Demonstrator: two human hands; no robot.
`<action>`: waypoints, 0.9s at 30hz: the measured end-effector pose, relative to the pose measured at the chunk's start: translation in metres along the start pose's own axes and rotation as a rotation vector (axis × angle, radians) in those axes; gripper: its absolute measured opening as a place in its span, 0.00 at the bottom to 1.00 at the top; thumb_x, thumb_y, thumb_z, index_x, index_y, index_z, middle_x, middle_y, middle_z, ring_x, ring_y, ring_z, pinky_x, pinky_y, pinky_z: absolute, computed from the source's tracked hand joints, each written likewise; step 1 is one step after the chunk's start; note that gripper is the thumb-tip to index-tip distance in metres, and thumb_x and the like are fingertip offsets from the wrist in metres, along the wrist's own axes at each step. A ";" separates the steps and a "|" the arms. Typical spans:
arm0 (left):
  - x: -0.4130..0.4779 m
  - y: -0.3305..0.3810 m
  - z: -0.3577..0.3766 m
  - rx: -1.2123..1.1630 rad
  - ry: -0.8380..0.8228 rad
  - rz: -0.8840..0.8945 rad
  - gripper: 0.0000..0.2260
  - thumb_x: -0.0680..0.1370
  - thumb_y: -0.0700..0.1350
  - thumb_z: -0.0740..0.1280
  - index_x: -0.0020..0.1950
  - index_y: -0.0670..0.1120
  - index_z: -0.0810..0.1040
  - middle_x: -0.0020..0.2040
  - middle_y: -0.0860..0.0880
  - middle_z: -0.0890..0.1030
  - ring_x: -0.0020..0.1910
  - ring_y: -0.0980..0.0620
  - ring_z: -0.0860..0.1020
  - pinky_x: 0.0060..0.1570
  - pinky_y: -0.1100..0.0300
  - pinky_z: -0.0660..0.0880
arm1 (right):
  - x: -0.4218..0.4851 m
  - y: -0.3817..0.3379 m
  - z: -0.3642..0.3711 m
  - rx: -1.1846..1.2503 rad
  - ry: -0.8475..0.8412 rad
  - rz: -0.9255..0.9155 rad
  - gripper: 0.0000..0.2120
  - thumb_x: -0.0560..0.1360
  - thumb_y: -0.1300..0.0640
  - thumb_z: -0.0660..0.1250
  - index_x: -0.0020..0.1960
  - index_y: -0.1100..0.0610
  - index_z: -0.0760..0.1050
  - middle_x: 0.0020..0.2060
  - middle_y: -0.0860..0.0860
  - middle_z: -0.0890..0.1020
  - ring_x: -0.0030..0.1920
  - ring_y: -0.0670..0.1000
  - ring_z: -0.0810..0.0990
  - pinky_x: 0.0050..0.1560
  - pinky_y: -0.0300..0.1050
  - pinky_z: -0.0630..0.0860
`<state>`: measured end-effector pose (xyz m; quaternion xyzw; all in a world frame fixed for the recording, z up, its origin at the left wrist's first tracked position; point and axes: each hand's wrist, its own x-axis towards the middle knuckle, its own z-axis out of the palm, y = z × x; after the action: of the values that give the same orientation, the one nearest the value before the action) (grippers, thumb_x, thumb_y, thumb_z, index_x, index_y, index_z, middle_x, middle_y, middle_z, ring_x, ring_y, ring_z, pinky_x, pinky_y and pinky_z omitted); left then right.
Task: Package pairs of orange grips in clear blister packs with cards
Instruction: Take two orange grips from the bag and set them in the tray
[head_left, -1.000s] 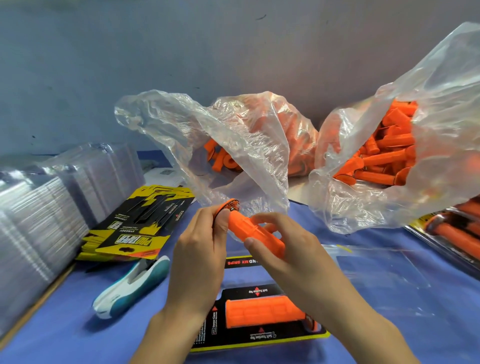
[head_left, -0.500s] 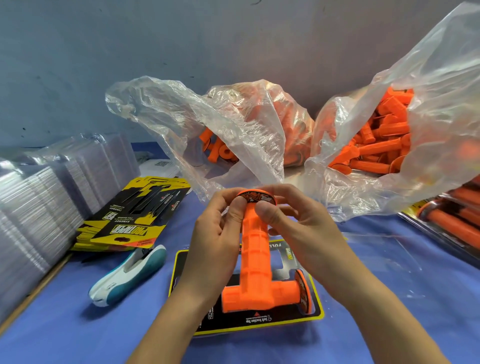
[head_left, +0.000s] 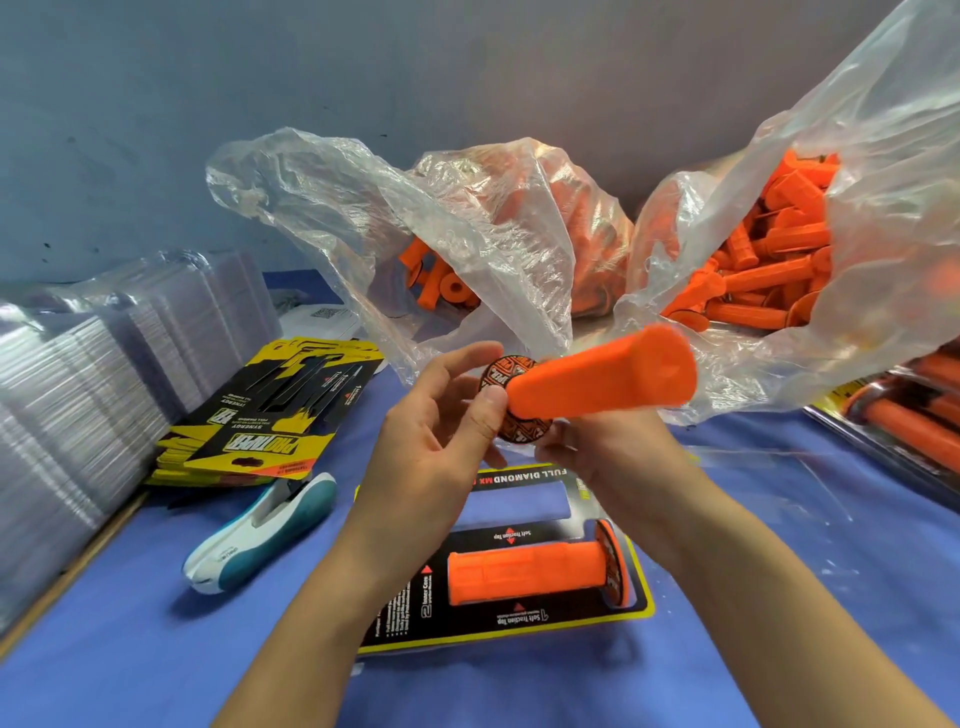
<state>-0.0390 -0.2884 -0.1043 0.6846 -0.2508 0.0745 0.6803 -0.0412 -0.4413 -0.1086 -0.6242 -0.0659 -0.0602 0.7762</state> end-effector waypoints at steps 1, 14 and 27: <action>0.000 0.001 -0.001 -0.013 -0.004 -0.006 0.14 0.78 0.46 0.65 0.64 0.49 0.76 0.50 0.43 0.83 0.42 0.46 0.81 0.41 0.55 0.81 | 0.000 0.003 0.002 0.003 -0.020 0.035 0.12 0.75 0.60 0.68 0.36 0.48 0.83 0.32 0.47 0.81 0.32 0.45 0.76 0.36 0.40 0.76; -0.002 -0.028 -0.059 0.343 0.282 -0.099 0.03 0.81 0.45 0.65 0.52 0.51 0.79 0.34 0.46 0.81 0.29 0.48 0.79 0.32 0.49 0.81 | 0.006 -0.006 -0.033 -0.238 0.125 0.036 0.13 0.82 0.63 0.59 0.52 0.51 0.81 0.46 0.53 0.84 0.41 0.47 0.82 0.42 0.37 0.79; -0.009 -0.040 -0.058 0.406 0.196 -0.243 0.04 0.80 0.47 0.65 0.51 0.51 0.80 0.37 0.46 0.83 0.26 0.49 0.80 0.31 0.57 0.78 | -0.005 0.015 -0.050 -0.966 -0.128 -0.161 0.12 0.72 0.41 0.70 0.56 0.34 0.77 0.48 0.37 0.81 0.50 0.37 0.78 0.46 0.34 0.71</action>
<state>-0.0153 -0.2321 -0.1403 0.8220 -0.0795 0.1069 0.5537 -0.0420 -0.4871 -0.1347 -0.9080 -0.1261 -0.1051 0.3856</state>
